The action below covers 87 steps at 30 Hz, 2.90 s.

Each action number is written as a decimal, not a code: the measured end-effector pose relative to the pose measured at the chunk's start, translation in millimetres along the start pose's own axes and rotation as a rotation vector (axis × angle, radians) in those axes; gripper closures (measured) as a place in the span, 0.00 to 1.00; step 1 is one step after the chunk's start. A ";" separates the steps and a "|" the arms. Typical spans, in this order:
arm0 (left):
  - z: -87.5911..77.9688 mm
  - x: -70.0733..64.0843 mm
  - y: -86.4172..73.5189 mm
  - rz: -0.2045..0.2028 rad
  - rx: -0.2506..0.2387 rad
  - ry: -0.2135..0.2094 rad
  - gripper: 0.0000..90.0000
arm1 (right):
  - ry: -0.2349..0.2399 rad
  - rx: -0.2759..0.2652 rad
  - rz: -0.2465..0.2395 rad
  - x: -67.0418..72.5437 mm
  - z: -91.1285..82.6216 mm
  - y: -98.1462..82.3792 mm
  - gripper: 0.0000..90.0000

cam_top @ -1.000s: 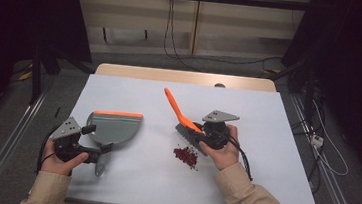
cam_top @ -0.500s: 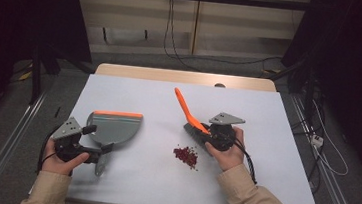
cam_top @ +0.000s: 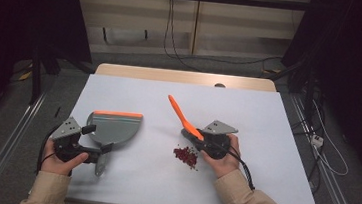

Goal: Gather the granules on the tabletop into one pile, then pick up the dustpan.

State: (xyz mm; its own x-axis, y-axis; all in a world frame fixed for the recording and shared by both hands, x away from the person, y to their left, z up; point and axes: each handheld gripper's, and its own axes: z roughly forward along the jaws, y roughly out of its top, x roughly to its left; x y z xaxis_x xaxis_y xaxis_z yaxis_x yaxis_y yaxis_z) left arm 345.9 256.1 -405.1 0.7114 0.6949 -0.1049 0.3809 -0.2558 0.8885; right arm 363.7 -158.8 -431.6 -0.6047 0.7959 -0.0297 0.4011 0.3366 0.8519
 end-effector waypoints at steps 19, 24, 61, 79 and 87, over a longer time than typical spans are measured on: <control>-0.5 -6.1 -10.0 0.009 0.071 0.016 0.06 | 0.032 -0.047 0.088 -13.1 -15.5 -1.1 0.79; 3.4 -10.8 -15.4 0.031 0.130 0.043 0.09 | 0.021 -0.047 0.106 -21.2 -22.5 -5.4 0.79; 16.9 -2.3 -28.6 -0.088 0.285 0.209 0.18 | -0.013 -0.078 0.155 -33.0 -42.2 -11.9 0.79; 37.7 13.6 -18.7 -0.114 0.387 0.226 0.68 | -0.014 -0.075 0.156 -32.8 -40.7 -12.6 0.79; 34.4 18.1 -18.5 -0.093 0.354 0.204 0.70 | -0.014 -0.078 0.157 -33.0 -41.2 -12.6 0.79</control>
State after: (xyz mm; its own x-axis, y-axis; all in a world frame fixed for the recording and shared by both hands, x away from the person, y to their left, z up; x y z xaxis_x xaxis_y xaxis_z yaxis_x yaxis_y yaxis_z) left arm 372.1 250.2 -438.8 0.5466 0.8356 -0.0553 0.6430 -0.3764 0.6670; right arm 350.3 -210.0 -419.8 -0.5288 0.8428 0.1001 0.4349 0.1678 0.8847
